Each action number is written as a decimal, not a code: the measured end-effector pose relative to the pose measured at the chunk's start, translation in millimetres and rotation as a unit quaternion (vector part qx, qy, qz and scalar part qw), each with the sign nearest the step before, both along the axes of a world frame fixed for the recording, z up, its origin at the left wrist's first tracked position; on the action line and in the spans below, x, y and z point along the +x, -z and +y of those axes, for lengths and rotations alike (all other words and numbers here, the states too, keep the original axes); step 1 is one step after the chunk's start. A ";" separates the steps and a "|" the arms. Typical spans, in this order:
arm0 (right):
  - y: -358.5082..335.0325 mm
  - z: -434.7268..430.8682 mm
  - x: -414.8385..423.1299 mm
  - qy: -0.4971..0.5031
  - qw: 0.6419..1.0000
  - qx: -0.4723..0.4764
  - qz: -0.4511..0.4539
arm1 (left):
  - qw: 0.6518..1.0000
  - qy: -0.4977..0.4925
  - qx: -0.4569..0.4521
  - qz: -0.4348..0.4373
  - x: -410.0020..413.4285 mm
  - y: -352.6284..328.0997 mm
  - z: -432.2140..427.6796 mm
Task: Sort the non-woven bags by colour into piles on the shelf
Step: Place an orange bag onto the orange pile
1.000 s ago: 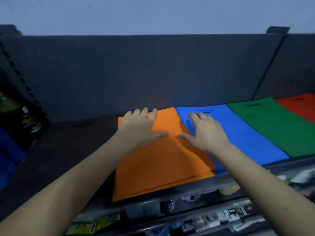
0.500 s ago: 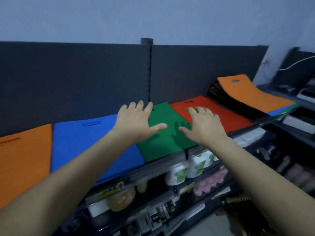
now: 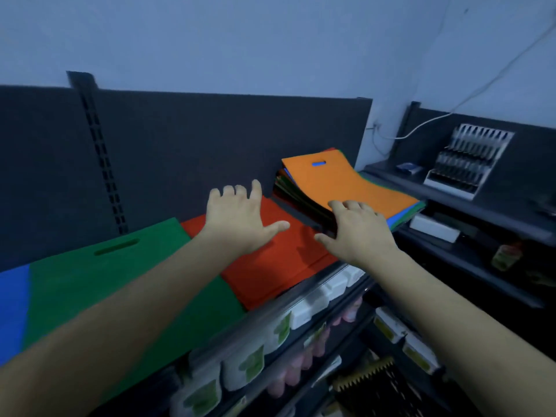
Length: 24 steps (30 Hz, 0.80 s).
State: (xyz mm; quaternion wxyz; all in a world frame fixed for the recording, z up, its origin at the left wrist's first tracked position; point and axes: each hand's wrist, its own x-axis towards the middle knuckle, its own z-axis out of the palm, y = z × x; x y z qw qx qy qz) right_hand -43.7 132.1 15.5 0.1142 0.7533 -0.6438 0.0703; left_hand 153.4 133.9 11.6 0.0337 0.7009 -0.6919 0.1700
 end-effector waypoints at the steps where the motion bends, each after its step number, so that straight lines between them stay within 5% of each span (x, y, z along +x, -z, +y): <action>1: -2.3 -14.2 -11.0 0.004 1.000 0.002 0.006 | 1.000 0.006 0.000 0.004 -12.1 -1.1 -17.7; 9: -28.8 -131.1 -92.6 0.031 0.999 0.034 0.011 | 0.999 0.039 0.020 -0.010 -110.1 -20.0 -168.3; 13: -26.5 -181.2 -123.0 0.004 0.992 0.123 0.015 | 0.996 0.025 0.085 0.024 -144.8 3.9 -215.1; 24: 29.9 -335.6 -162.0 -0.118 0.973 0.198 -0.018 | 0.993 -0.097 0.024 0.060 -174.2 54.0 -251.3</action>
